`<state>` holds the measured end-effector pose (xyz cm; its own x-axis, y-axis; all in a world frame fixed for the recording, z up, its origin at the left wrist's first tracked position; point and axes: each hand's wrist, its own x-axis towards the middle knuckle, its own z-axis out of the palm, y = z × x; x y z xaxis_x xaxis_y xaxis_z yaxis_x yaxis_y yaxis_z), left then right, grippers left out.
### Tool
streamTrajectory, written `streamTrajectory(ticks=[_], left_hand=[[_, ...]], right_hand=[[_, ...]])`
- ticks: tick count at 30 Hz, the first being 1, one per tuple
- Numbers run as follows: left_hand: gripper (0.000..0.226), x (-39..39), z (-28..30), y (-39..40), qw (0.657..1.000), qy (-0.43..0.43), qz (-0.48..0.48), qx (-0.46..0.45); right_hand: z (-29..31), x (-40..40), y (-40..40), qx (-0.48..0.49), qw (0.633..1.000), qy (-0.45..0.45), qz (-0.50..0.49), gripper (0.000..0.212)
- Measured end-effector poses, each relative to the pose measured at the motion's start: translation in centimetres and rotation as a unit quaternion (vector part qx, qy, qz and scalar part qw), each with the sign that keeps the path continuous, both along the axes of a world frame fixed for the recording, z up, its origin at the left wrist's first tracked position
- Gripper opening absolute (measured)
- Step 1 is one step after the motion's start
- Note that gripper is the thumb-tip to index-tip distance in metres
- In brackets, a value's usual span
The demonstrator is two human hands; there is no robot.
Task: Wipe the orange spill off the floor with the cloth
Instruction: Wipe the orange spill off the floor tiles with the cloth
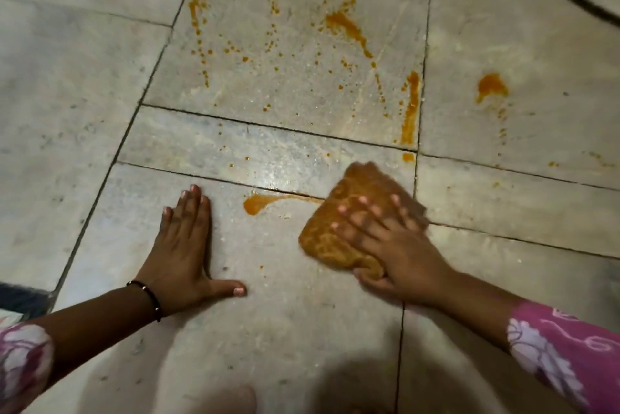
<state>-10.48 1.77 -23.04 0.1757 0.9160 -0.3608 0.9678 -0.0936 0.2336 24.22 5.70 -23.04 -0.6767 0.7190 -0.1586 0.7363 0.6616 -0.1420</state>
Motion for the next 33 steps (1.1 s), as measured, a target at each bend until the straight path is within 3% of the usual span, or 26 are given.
streamTrajectory(ticks=[3,7,9,11,14,17,21,24,27,29,33], left_hand=[[0.141,0.0,0.4,0.1,1.000,-0.007,-0.004,-0.010],[0.140,0.1,0.5,0.1,1.000,-0.010,-0.005,-0.010],[0.140,0.2,0.5,0.1,1.000,-0.004,-0.006,-0.007],[0.140,0.2,0.5,0.1,1.000,-0.003,-0.010,-0.003],[0.140,0.1,0.5,0.1,1.000,-0.004,-0.010,0.000],[0.140,0.0,0.2,0.0,1.000,-0.004,-0.007,0.010],[0.140,-0.2,-0.2,-0.1,1.000,-0.008,-0.005,0.020],[0.139,0.0,-0.4,-0.1,0.999,-0.006,-0.009,0.032],[0.137,0.0,-0.4,-0.4,0.999,-0.008,-0.010,0.040],[0.136,-0.1,-0.5,-0.5,0.999,-0.012,-0.007,0.042],[0.131,-0.2,-0.9,-1.0,0.998,-0.029,-0.006,0.052]], right_hand=[[0.8,4.9,-2.0,-0.006,0.997,-0.003,-0.081,0.067],[0.6,2.0,-7.5,-0.022,0.991,-0.020,0.134,0.076],[0.4,-2.0,-6.0,-0.013,0.979,-0.001,0.205,0.068],[0.3,-4.8,-1.9,0.014,0.983,0.014,0.185,0.064],[0.7,-3.1,2.5,0.005,0.999,-0.025,0.045,0.070],[0.8,1.8,0.3,-0.010,1.000,-0.006,-0.019,0.073],[1.1,2.1,-4.5,0.019,0.974,-0.047,0.221,0.065],[2.0,-1.6,-1.8,0.038,0.955,-0.034,0.292,0.062],[2.1,-4.4,2.6,0.030,0.970,-0.045,0.237,0.067],[1.6,-4.1,3.9,0.019,0.990,-0.043,0.137,0.070],[0.8,-1.7,-1.0,-0.012,0.998,0.015,-0.056,0.066]])
